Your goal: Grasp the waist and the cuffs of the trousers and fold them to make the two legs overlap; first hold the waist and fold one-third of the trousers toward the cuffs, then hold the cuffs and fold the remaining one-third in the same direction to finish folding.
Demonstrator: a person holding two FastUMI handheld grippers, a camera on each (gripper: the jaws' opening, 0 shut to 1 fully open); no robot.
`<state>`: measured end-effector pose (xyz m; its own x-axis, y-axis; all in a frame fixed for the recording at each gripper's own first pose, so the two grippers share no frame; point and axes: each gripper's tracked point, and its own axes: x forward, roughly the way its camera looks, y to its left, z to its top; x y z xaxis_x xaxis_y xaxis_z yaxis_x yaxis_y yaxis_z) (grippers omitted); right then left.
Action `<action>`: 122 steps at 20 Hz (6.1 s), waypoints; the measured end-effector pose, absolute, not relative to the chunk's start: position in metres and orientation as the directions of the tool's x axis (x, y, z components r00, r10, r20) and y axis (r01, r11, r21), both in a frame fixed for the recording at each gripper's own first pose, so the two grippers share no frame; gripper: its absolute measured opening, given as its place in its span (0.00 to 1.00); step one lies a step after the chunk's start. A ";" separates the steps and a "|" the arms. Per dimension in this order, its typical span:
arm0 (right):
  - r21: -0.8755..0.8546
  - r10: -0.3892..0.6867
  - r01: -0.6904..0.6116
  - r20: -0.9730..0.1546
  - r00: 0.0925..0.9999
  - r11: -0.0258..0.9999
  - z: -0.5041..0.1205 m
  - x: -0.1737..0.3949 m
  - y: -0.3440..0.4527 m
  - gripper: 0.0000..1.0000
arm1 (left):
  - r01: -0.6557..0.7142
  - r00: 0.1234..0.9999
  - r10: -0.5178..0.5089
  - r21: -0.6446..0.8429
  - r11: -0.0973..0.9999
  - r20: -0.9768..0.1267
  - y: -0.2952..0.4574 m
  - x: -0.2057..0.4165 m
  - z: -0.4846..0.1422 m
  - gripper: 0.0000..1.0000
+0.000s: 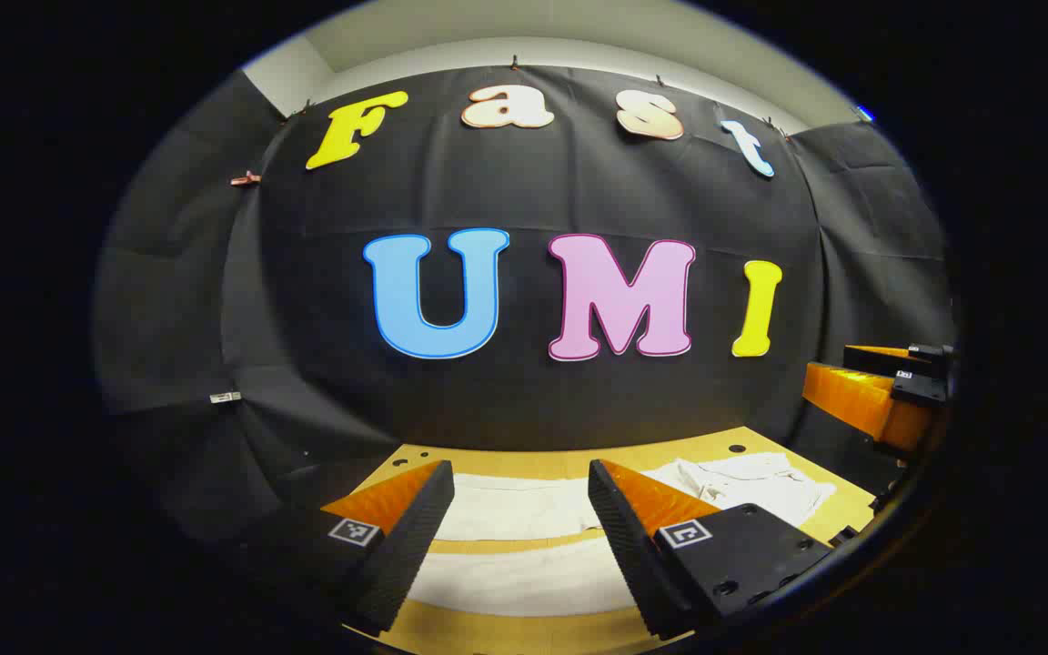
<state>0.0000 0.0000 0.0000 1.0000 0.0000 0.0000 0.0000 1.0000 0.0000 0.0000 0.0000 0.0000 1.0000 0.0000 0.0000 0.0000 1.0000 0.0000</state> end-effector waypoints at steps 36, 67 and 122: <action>-0.442 -0.072 0.000 -0.145 0.987 0.897 -0.071 0.047 -0.170 0.97 | -0.124 0.985 0.126 0.027 0.992 -0.120 0.046 0.049 -0.043 0.97; -0.676 0.050 -0.722 -0.724 0.688 0.146 -0.385 0.021 -0.362 0.94 | -0.223 0.882 0.289 0.211 0.952 -0.371 0.040 0.075 -0.112 0.98; -0.448 -0.039 -0.870 -0.892 0.450 0.208 -0.405 0.036 -0.360 0.05 | 0.650 0.575 0.175 0.576 0.496 -0.799 0.182 0.097 -0.335 0.06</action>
